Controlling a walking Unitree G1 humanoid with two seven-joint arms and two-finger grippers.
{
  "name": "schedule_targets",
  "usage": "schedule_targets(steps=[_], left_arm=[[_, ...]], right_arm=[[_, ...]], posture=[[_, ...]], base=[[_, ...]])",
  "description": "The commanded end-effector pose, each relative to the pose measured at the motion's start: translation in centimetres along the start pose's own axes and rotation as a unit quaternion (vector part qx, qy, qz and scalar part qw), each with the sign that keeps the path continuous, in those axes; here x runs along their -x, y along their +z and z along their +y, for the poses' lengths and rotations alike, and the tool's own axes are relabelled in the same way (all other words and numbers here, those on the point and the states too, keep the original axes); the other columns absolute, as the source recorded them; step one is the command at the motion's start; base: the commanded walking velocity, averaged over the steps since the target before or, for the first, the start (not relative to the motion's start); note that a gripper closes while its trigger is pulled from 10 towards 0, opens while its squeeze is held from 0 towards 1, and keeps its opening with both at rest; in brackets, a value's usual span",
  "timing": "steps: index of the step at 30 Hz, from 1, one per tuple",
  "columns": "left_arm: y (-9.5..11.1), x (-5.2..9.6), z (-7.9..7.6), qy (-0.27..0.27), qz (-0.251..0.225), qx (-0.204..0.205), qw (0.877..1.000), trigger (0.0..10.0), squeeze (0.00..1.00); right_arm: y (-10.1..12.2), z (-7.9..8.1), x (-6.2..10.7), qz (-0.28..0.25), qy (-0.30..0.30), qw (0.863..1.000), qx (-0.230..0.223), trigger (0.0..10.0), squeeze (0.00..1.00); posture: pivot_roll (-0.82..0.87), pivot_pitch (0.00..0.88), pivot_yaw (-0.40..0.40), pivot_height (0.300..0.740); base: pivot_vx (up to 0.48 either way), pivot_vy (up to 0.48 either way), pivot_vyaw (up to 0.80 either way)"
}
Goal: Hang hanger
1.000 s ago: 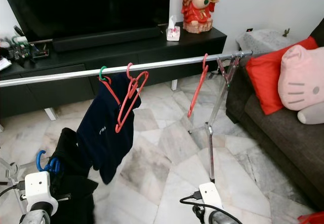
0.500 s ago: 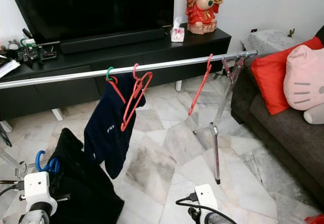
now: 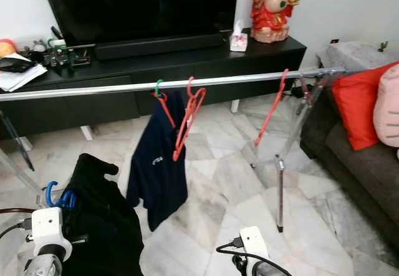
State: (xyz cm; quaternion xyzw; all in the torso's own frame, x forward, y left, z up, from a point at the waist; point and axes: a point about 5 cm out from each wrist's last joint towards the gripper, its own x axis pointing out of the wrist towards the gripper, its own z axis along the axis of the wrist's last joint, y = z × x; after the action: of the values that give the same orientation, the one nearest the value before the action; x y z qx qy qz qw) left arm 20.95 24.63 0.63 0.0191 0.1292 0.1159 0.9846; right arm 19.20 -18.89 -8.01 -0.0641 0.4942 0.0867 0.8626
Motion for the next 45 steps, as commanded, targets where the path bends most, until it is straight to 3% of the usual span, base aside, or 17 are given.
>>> schedule_targets(steps=[1,23,33,45], left_arm=[[1.0,-0.4,0.1,-0.002,-0.021,-0.003,1.0,10.0,0.0],[1.4,-0.6,0.0,-0.01,-0.026,-0.005,1.0,10.0,0.0],[1.6,-0.6,-1.3,-0.056,-0.023,0.001,0.998,10.0,0.0],[1.6,-0.8,-1.7,-0.075,-0.016,-0.008,0.997,10.0,0.0]], right_arm=[[0.1,-0.1,0.0,-0.002,-0.002,1.0,-0.007,10.0,0.0],[0.1,0.0,0.0,-0.003,-0.002,1.0,-0.01,10.0,0.0],[0.1,0.0,0.0,-0.002,-0.003,1.0,-0.007,10.0,0.0],[0.2,0.0,0.0,-0.002,-0.004,1.0,-0.007,10.0,0.0]], posture=[[-0.06,0.0,0.022,0.74],[-0.06,0.0,0.027,0.74],[-0.06,0.0,0.024,0.74],[-0.06,0.0,0.026,0.74]], base=[[0.0,0.292,0.0],[0.0,0.291,0.0],[0.0,0.0,0.0],[0.105,0.0,0.0]])
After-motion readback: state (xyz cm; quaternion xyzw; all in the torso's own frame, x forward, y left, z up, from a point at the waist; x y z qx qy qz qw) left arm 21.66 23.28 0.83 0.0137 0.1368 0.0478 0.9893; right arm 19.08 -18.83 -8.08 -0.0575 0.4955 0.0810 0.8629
